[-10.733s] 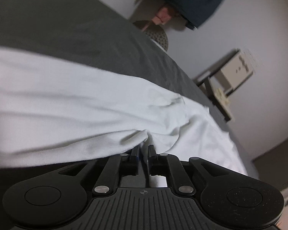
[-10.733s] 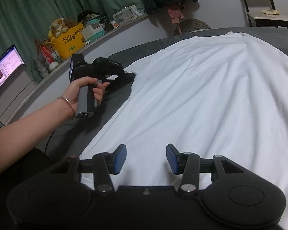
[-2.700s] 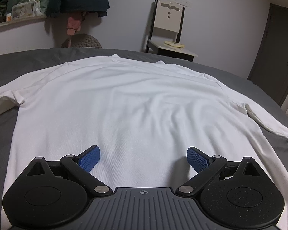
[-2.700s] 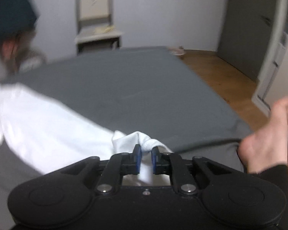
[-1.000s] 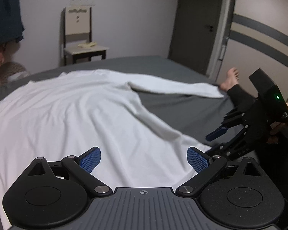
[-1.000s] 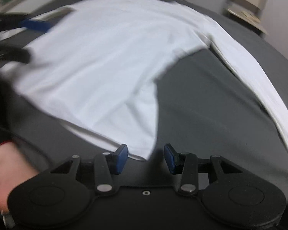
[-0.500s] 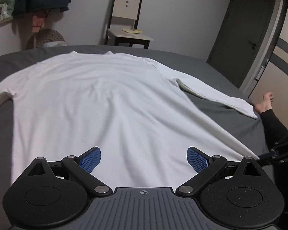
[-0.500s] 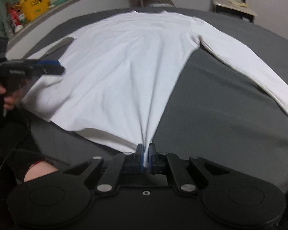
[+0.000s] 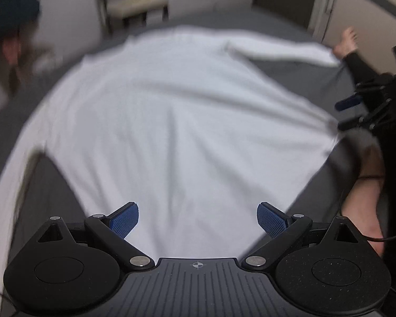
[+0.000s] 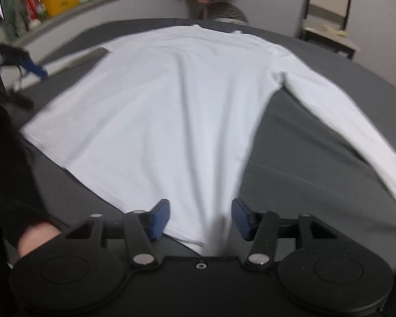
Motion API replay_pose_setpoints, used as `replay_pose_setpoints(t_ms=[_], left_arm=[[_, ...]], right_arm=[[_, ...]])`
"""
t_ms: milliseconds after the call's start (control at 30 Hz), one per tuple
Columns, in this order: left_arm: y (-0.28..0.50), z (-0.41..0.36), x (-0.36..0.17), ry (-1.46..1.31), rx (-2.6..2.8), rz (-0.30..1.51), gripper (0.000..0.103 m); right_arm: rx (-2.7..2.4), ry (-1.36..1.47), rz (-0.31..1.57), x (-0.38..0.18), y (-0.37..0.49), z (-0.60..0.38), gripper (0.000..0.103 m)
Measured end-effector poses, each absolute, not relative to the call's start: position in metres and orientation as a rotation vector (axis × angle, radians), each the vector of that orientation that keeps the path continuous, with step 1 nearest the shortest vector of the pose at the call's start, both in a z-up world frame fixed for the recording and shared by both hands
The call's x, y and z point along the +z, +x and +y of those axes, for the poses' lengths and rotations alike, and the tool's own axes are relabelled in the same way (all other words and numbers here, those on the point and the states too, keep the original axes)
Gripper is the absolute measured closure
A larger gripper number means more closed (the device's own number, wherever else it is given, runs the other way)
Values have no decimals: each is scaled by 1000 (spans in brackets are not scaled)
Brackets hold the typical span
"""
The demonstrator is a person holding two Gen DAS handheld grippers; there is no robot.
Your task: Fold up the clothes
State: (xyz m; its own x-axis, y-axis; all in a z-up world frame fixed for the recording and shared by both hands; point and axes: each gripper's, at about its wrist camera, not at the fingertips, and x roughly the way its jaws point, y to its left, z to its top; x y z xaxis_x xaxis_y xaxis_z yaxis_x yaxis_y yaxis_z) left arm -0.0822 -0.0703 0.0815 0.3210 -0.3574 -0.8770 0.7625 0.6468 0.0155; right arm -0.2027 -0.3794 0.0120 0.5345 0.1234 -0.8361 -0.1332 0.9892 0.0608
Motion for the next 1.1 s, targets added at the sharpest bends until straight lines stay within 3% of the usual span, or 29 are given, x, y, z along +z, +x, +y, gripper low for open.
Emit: replay_pose_setpoints(t_ms=[33,67,200,300,400,533,567,600,667,700,733,1100], left_arm=[[-72,-69,76,470,-717,1041,6],[-63,-69,71,463,-660,1089,6],[-21,-40,63,318,-530,1214,6],[-1,-13,57,190,-469,1300,7],[6,0,37,155,-416,1398,48],[3,-9,15,187,-457,1478,56],[1,-13,10,206,-460,1482,62],[-1,-17,6,224,-462,1485,75],[-6,-21,3,231,-465,1486,87],[-8,-21,3,228,-466,1485,99],[-10,-22,3,224,-464,1483,99],[-27,-10,18,291,-437,1485,100]], right_arm=[[160,15,1012,9,-196,-376,78],[167,41,1029,6,-190,-373,83],[63,53,1043,0,-174,-371,80],[11,62,1026,5,-179,-384,66],[1,139,1087,-1,-183,-406,64],[50,300,1125,-9,-189,-429,65],[59,329,1125,-11,-188,-431,66],[67,357,1125,-14,-187,-433,69],[63,369,1110,-17,-186,-434,83],[60,372,1105,-17,-185,-434,88],[58,376,1099,-18,-184,-435,98],[10,310,1126,-16,-185,-432,99]])
